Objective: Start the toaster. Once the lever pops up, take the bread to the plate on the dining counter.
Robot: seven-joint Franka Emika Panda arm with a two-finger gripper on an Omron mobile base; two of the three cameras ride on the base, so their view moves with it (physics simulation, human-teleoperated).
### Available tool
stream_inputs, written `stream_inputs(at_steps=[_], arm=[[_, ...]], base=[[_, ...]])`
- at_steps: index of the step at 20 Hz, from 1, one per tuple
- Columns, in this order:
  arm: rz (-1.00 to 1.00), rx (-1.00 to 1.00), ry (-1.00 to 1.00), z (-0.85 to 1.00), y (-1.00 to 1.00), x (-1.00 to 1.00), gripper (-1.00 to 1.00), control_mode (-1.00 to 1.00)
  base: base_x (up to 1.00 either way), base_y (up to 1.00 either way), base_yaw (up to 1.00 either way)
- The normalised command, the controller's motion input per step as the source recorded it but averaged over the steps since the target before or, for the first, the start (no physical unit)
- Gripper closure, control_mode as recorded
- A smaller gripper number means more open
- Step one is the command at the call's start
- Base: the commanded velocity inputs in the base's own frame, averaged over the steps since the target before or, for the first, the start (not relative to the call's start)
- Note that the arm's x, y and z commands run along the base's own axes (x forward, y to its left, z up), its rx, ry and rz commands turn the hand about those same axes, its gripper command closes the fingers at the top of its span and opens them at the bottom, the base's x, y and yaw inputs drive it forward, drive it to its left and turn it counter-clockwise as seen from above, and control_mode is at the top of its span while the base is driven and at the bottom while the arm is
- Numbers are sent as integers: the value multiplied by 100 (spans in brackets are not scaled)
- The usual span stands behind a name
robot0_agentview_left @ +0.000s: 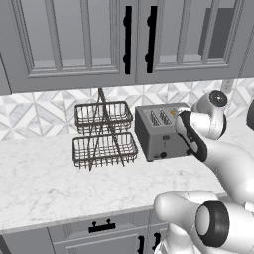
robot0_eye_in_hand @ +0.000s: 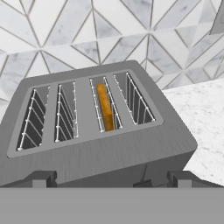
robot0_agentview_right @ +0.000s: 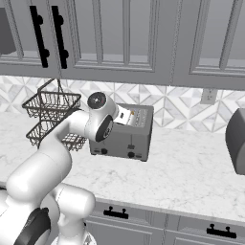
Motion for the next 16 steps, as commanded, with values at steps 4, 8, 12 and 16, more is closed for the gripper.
stream_inputs(at_steps=[4, 8, 12, 16], arm=[[0, 0, 0, 0, 0, 0, -100, -100], [0, 0, 0, 0, 0, 0, -100, -100], [0, 0, 0, 0, 0, 0, -100, -100], [0, 0, 0, 0, 0, 0, -100, -100]], base=[[0, 0, 0], [0, 0, 0], [0, 0, 0], [0, 0, 0]])
